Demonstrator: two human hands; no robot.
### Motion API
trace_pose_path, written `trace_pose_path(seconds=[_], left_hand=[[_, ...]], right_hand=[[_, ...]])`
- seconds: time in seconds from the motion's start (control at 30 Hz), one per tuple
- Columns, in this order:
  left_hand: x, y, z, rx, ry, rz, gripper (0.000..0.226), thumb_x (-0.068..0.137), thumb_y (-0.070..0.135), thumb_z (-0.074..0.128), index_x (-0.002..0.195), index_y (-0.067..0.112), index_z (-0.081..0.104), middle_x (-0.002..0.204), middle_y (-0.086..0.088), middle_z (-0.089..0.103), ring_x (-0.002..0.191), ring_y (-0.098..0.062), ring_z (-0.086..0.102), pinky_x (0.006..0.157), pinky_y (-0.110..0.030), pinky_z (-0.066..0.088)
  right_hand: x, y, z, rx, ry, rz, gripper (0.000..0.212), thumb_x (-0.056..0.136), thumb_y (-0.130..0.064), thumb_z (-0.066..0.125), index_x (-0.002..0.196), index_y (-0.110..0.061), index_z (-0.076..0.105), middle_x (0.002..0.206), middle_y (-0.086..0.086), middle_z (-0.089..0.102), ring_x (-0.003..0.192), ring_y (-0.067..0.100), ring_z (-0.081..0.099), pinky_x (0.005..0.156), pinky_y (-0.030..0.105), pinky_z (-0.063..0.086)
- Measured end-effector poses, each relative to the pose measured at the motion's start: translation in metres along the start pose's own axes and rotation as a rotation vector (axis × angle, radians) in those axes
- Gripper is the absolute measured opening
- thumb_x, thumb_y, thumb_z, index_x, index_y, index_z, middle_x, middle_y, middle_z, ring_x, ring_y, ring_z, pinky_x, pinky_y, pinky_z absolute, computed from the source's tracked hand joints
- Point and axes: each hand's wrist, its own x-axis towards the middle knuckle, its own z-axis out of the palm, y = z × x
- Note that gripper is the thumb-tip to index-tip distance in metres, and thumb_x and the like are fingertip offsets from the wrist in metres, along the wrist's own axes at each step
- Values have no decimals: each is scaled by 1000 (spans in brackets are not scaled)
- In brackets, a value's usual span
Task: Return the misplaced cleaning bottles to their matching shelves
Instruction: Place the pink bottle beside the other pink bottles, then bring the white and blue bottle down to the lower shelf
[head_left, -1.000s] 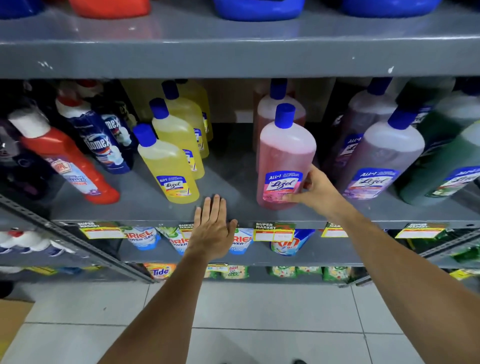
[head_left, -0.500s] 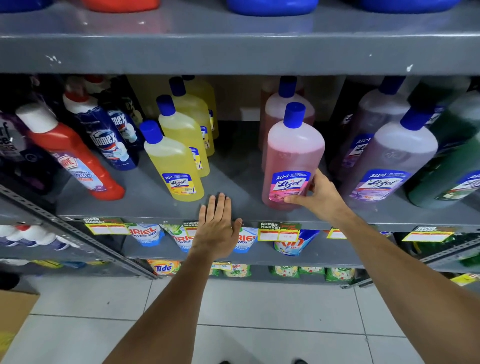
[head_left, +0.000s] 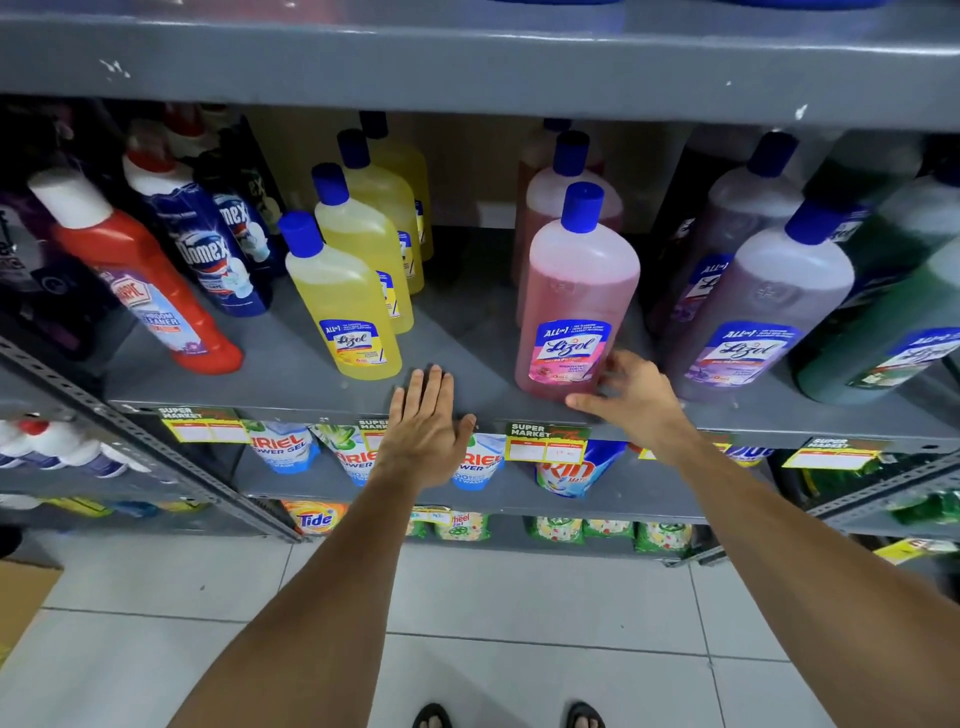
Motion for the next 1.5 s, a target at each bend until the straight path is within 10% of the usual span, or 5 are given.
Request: trace_pose_path(seconds=[0.27,0.67,1.1,1.37,1.5], left_hand=[[-55,8,-54,1,523,-9,71,100,39,41,155,5,13,164,-14,11,152,-28,4,122,-47,13],[-113,-99,-290,38,955,-213,71,98,43,39,152,1,20,162,-18,16,151,-30,9,122,-46,13],[-89,-195,-367,209,697,-138,97,84,71,-12,155,8,5,165,-9,5,151,-23,-5,120,-37,-5],[-81,-205,-369,214,717,-103,81,94,61,8,152,7,26,159,-11,29,150,-26,14,123,-42,5],[-81,-206,-368,208,734,-88,76,95,58,15,147,8,36,152,-11,40,144,-26,27,122,-44,10]], right_hand=[[-42,-32,8,-260,-50,-55,47,81,-35,82,116,-6,71,107,7,74,108,24,69,93,32,54],[-99,-304,41,64,-346,-657,28,80,-21,84,103,-26,69,102,5,73,91,14,70,89,30,58],[-86,-455,102,273,47,-872,69,85,-8,76,145,-14,42,117,-19,54,111,6,53,96,23,44],[-53,-487,126,241,231,-742,97,80,-19,83,155,-18,22,148,8,51,132,24,54,109,48,47],[-46,-481,132,256,167,-696,90,80,-17,83,152,-18,28,139,3,57,113,13,57,92,31,48]])
